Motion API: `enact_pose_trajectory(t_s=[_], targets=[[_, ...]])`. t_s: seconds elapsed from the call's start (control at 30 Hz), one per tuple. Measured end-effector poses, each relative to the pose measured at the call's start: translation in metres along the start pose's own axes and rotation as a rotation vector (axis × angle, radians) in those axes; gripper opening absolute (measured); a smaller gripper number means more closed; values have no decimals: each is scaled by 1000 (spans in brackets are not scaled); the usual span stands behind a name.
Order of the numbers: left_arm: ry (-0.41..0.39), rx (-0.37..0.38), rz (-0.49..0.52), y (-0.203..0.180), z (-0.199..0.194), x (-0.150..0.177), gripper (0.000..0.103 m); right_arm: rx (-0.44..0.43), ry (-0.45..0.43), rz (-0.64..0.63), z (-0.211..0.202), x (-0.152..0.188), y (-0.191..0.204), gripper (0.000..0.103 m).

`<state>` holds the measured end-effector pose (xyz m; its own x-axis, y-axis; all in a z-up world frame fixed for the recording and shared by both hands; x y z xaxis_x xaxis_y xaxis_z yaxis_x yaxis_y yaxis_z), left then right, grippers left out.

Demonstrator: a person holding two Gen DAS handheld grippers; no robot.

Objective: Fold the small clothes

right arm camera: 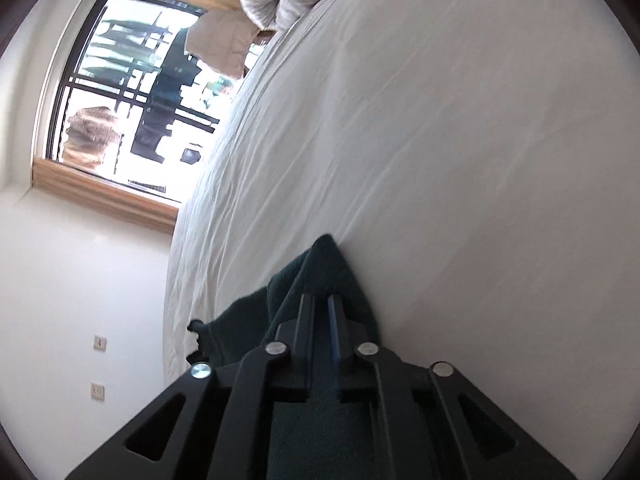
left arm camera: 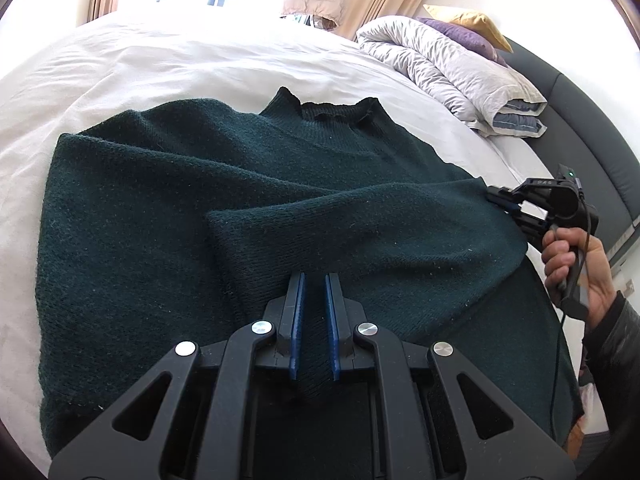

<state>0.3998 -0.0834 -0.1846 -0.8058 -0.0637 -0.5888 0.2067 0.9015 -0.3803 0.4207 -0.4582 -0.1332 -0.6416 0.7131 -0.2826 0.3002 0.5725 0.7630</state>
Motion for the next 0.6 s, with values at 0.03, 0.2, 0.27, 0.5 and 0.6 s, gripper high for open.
enact_pose_trajectory(t_s=[0.03,0.2,0.27,0.5,0.6], targets=[[0,4,-4,1,0,-1,10,-24,-8,-4,-7,3,4,24],[-1,10,-9,2,1,-1,10,-186,134,-159,-7,63,47,59],[-1,6,-7,1,0,-2,10,-155,185,-188,5,84,44,57],[-4,8,-8,1,1,-2,10,-165,128,-28,-20,60,-34,0],[-10,-6,5,-1,0,-2,10,-94,92,-35,-60,61,-48,0]])
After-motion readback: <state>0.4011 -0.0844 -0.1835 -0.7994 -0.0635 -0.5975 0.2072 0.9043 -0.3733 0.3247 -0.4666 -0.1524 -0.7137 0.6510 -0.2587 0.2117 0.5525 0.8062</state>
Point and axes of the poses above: each gripper's, at about its wrist camera, not at the fingertips, and z roughly the way its jaws point, y to its left, x to its underside, the point moved 3 cm from there along z, roughly the way its jaws point, and after that the axes turned 2 degrees about -z, right-handed, at the moved point
